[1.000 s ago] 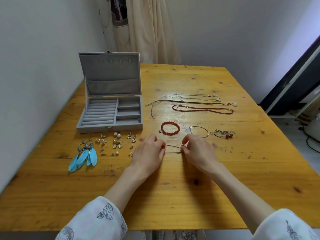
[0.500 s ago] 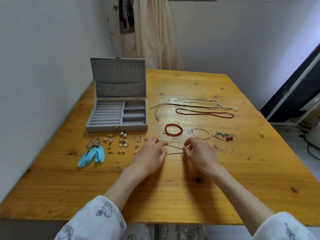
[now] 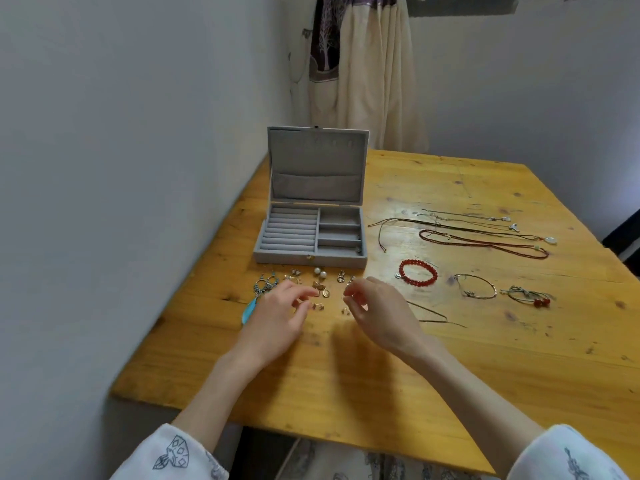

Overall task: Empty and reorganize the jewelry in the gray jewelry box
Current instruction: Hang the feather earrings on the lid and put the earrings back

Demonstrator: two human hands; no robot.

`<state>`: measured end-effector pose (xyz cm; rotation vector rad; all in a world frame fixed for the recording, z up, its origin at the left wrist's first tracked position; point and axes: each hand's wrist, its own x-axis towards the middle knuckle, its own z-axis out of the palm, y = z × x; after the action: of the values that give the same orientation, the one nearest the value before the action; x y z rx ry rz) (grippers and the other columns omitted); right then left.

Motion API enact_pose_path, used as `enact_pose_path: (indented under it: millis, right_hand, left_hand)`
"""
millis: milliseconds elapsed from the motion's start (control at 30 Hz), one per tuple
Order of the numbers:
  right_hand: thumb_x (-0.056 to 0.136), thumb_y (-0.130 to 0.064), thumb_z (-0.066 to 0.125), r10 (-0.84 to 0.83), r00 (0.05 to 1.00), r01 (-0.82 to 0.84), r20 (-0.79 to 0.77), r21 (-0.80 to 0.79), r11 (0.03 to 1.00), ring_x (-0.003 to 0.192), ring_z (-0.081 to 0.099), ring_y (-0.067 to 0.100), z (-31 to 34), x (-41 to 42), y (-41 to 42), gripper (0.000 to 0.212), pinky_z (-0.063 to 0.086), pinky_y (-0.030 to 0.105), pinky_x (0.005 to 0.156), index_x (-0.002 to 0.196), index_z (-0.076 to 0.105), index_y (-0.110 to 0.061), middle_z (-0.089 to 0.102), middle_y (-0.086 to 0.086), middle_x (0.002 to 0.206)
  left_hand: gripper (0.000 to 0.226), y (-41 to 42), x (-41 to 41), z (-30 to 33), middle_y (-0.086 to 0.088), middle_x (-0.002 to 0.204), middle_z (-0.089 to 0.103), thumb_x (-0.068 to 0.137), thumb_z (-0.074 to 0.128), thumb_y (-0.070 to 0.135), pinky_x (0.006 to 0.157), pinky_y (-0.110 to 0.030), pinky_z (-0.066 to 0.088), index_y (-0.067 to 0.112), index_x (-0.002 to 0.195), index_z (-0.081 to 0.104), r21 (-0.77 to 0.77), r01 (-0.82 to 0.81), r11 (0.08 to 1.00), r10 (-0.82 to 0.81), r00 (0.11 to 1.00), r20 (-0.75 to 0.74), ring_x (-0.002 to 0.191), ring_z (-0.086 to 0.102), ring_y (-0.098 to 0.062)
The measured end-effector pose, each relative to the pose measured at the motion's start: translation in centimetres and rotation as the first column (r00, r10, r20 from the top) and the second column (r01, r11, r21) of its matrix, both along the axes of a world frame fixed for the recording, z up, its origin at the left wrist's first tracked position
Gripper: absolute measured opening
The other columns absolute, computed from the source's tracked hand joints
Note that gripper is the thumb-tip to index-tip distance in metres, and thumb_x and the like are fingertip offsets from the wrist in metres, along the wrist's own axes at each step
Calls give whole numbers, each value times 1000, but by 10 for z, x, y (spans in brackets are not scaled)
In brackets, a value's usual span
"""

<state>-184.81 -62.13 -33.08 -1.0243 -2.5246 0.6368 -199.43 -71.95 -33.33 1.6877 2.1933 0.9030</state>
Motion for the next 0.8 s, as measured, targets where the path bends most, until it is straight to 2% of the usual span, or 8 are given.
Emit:
enact_pose_path:
  millis: [67,233,433,533,633,800]
  right_hand:
    - [94,-24,48,42,999,-42,15,-1,999,95,56,17,-3,-20,-6,19,46,31,86,105,62,-16,63,1,103]
    - [94,-22,47,96,994,-96,52,3,995,93,55,16,-7,-60,-10,19,45,28,83,102,62,-15,63,0,102]
    - [96,-24,44,76,992,-77,97,5,997,97,56,17,-7,-100,-4,24,47,37,90,107,63,-16,63,0,105]
    - [95,-22,42,40,993,-45,108,38,998,93,59,19,-5,-119,4,25,49,36,85,101,65,-15,66,1,101]
    - [95,-23,40,-23,988,11,151,83,996,84,62,21,-3,-136,8,30,53,36,76,93,68,-13,69,3,91]
    - [92,-21,45,-76,969,50,237,115,992,82,63,26,-10,-153,10,25,53,35,70,94,68,-14,68,5,89]
  left_hand:
    - [23,-10,-20,-2,8,104,54,93,50,17,90,-21,45,19,112,62,-1,-64,998,64,998,24,97,52,-5]
    - [24,-20,-67,-12,5,110,56,94,47,18,85,-17,40,19,114,61,-35,-220,975,222,973,65,100,52,-7]
    - [26,-15,-99,-28,3,113,57,94,46,20,87,-17,34,19,117,59,-5,-338,941,338,941,-19,102,39,-2]
    - [26,-7,-103,-35,4,114,55,93,48,26,88,-21,33,23,116,59,2,-349,937,349,936,-49,108,41,-8]
    - [26,3,-104,-37,5,113,54,92,48,32,87,-22,25,28,114,60,-10,-406,914,402,908,-120,110,41,-12]
    - [28,25,-104,-31,5,118,53,90,48,44,84,-28,17,31,112,61,-88,-420,903,414,906,-87,114,39,-14]
